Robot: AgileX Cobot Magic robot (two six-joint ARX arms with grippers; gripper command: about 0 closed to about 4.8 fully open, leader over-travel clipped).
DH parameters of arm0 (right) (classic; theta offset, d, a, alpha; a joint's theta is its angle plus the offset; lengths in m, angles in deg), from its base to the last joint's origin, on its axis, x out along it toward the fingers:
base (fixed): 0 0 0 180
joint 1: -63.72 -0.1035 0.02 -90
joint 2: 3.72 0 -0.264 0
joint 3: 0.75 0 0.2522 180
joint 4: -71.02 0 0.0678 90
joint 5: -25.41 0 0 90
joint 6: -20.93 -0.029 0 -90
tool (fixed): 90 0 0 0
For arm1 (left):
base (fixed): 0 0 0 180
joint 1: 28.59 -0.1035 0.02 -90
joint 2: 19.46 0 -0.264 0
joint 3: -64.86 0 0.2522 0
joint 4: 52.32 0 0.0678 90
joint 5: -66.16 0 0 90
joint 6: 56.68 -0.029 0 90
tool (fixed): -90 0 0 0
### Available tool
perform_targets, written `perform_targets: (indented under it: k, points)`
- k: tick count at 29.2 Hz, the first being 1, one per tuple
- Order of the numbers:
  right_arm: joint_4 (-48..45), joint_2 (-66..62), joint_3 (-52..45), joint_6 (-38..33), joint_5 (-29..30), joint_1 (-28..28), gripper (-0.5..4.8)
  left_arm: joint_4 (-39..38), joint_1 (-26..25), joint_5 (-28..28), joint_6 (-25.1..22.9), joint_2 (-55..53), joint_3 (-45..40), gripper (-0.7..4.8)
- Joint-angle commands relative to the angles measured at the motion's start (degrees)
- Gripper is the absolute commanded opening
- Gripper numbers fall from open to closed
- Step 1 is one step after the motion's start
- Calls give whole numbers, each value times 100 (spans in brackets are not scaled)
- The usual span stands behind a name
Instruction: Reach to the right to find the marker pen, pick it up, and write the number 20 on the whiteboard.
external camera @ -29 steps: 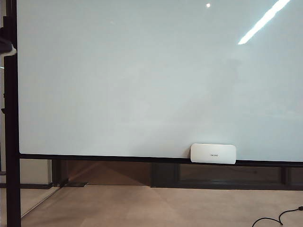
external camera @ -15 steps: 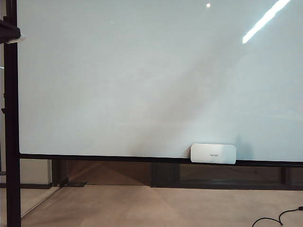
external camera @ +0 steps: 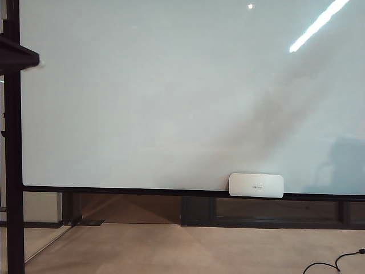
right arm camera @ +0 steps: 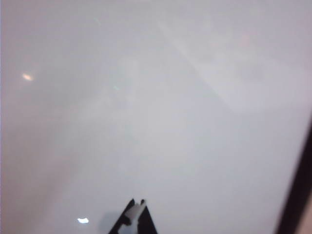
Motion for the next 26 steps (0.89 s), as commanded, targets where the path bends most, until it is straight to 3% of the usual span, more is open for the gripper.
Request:
perform_targets:
  k: [1,5,8,10,26]
  points:
    - [-28,-151,13,-2,-9,258,-5,197,-7,35,-516,-721,402,-5]
    - [107,-291,11,527,-66,372,-5,654,-7,68,-929,-1897,772,-5]
    - [98,-439,11,758,44,393,-4,1434,-7,306,-898,-2754,855,-5]
    - [39,-581,13,802,168,446,-4,1558,2,407,-925,-3095,914,-5]
    - [-634,-1993,13,968,472,1392,-4,1696,7,315,-942,-3182,914,-5]
